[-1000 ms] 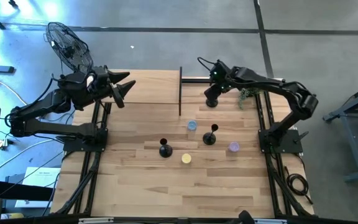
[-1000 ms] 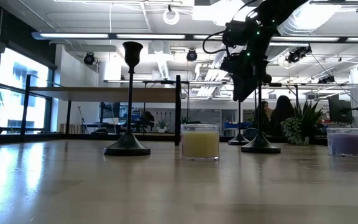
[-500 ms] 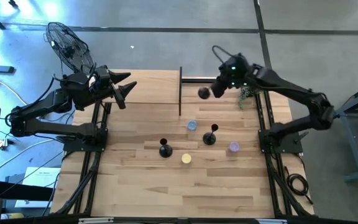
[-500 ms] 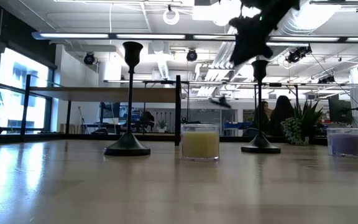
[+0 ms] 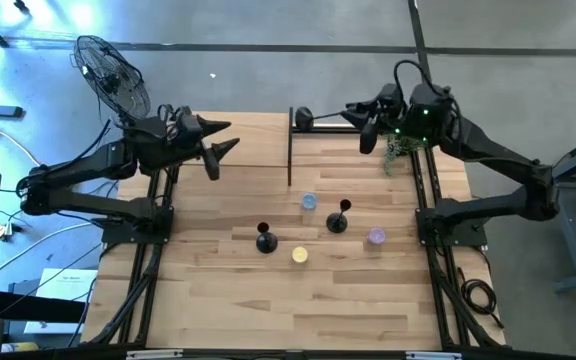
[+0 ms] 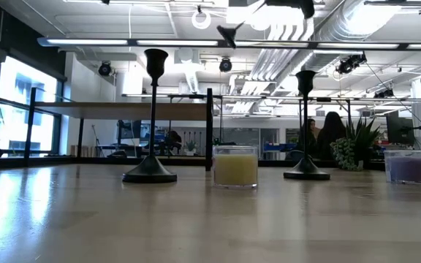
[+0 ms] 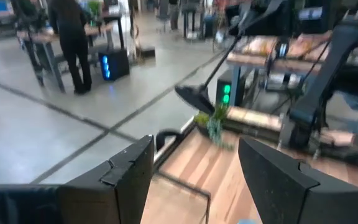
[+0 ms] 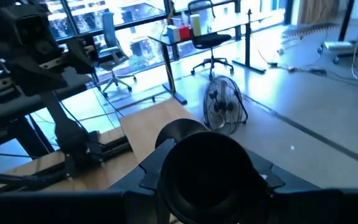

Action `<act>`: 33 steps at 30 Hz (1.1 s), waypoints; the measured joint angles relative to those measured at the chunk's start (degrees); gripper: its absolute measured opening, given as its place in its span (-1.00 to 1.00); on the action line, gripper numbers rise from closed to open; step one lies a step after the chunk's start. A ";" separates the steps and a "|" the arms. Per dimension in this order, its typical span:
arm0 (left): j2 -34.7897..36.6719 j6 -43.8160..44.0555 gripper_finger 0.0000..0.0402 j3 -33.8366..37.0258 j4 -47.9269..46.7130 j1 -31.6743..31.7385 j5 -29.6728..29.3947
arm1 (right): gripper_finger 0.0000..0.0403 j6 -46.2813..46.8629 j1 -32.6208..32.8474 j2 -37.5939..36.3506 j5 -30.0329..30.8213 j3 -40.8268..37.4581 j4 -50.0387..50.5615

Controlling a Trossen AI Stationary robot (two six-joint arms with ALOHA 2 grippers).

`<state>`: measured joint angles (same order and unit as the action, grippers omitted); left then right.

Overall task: Pick & Place candle stick holders
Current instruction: Put the top black candle holder on the shelf

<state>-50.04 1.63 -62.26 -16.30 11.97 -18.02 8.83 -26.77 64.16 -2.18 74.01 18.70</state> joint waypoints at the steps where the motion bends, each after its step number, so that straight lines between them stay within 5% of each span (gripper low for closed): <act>1: 0.45 -0.08 0.16 0.00 0.50 0.02 -0.02 | -0.43 -0.32 -0.02 0.70 -0.13 1.73 0.85; 22: 8.00 0.33 0.16 0.00 -1.88 0.02 -0.41 | -0.43 -10.19 -1.73 36.18 -2.73 54.88 34.18; 27: 7.99 0.13 0.16 0.00 -1.90 0.01 -0.42 | -0.43 -10.85 -2.38 43.05 -4.73 61.00 36.87; 33: 7.98 0.13 0.16 0.00 -2.81 0.02 -0.46 | -0.43 -10.92 -3.56 43.84 -4.98 54.59 35.21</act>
<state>-42.06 1.76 -62.26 -19.11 11.99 -18.48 -2.09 -30.33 108.01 -7.16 128.60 53.91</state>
